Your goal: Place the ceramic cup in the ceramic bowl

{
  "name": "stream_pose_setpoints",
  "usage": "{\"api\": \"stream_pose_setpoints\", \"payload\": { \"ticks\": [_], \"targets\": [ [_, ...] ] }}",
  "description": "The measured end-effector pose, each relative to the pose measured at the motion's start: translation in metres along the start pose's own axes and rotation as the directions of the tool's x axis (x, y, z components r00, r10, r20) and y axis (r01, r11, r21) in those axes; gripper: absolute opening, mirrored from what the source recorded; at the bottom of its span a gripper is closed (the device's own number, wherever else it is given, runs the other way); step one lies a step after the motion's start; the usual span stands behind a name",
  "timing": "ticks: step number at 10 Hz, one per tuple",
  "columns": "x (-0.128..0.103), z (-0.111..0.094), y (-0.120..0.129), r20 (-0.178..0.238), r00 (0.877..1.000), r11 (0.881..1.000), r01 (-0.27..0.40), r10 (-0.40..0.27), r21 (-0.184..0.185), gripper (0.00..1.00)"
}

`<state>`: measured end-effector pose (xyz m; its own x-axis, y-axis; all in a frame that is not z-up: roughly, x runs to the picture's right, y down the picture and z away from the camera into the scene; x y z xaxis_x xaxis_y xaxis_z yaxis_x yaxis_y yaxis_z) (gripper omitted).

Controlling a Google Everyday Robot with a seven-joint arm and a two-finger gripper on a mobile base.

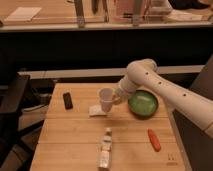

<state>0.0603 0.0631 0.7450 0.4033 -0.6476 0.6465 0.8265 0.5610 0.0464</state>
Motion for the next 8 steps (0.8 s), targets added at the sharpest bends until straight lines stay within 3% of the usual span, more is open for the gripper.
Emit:
{"api": "stream_pose_setpoints", "payload": {
  "ticks": [8],
  "targets": [
    [0.037,-0.007,0.037,-0.016,0.996,0.996,-0.090,0.090,0.024,0.04]
  ]
}}
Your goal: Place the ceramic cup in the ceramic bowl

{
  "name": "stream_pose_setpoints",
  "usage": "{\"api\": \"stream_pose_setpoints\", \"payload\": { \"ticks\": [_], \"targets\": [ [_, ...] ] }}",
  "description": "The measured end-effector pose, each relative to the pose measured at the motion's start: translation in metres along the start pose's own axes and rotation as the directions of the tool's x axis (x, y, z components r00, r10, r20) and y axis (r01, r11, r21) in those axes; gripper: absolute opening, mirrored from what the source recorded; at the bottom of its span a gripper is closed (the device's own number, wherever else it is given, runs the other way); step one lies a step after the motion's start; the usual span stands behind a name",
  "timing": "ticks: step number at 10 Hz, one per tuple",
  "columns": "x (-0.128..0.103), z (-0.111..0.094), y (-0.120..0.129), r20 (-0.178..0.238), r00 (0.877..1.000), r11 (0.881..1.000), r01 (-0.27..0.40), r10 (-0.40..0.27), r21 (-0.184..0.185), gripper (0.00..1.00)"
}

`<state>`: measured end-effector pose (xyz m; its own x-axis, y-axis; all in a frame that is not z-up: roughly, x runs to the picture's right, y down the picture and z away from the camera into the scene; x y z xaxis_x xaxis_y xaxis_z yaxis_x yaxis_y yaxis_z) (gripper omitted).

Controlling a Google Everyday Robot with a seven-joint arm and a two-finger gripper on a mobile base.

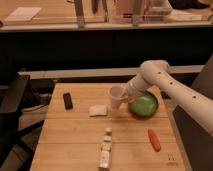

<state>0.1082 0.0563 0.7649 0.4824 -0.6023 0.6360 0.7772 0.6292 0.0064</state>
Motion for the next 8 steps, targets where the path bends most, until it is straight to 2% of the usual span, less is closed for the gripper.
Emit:
{"api": "stream_pose_setpoints", "payload": {
  "ticks": [8],
  "targets": [
    [0.026,-0.009,0.030,-0.005,0.998,0.998,-0.065,0.065,0.014,0.04]
  ]
}}
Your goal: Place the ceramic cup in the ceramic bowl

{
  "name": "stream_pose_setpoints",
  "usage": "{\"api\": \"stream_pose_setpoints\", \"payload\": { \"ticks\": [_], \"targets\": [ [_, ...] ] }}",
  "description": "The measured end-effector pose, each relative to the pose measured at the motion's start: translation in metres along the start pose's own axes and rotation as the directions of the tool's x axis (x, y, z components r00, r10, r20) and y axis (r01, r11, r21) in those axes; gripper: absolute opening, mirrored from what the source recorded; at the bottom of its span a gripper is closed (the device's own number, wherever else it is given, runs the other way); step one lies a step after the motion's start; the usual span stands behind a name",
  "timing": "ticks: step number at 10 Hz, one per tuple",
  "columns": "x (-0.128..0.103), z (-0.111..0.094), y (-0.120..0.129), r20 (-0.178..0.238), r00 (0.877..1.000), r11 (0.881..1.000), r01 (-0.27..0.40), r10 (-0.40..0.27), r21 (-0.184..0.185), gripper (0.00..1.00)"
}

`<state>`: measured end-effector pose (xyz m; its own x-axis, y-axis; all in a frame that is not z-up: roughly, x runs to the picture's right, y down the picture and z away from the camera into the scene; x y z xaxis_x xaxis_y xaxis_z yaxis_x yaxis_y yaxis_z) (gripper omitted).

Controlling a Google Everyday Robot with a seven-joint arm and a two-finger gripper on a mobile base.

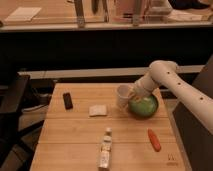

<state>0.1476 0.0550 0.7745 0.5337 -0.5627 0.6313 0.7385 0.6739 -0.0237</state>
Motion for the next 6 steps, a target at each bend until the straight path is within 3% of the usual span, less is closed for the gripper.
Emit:
{"api": "stream_pose_setpoints", "payload": {
  "ticks": [6],
  "targets": [
    [0.019,-0.007,0.015,0.001,0.999,0.999,-0.046,0.046,0.027,0.04]
  ]
}}
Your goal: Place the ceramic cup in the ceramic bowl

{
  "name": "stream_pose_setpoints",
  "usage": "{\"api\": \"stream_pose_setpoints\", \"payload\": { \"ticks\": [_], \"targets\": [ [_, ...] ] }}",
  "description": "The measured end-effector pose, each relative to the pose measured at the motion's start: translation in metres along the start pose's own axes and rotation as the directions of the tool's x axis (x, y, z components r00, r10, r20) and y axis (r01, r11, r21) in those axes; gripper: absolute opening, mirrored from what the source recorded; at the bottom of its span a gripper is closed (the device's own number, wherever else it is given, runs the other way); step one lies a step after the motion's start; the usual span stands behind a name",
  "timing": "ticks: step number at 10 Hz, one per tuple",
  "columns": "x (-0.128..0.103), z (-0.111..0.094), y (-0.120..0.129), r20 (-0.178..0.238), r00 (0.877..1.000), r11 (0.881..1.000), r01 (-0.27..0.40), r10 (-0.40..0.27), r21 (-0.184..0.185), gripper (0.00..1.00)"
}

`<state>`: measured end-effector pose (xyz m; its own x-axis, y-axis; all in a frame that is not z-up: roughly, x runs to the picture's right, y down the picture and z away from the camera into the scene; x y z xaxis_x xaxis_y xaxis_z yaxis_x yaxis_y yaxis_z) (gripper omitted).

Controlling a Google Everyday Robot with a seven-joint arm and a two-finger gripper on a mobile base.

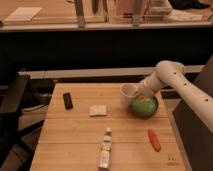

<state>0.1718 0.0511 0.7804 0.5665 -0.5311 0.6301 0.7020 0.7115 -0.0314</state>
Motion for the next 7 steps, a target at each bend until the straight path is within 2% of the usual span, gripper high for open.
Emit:
{"api": "stream_pose_setpoints", "payload": {
  "ticks": [7],
  "targets": [
    [0.030,-0.009,0.015,0.001,0.998,0.998,-0.059,0.059,0.033,0.04]
  ]
}}
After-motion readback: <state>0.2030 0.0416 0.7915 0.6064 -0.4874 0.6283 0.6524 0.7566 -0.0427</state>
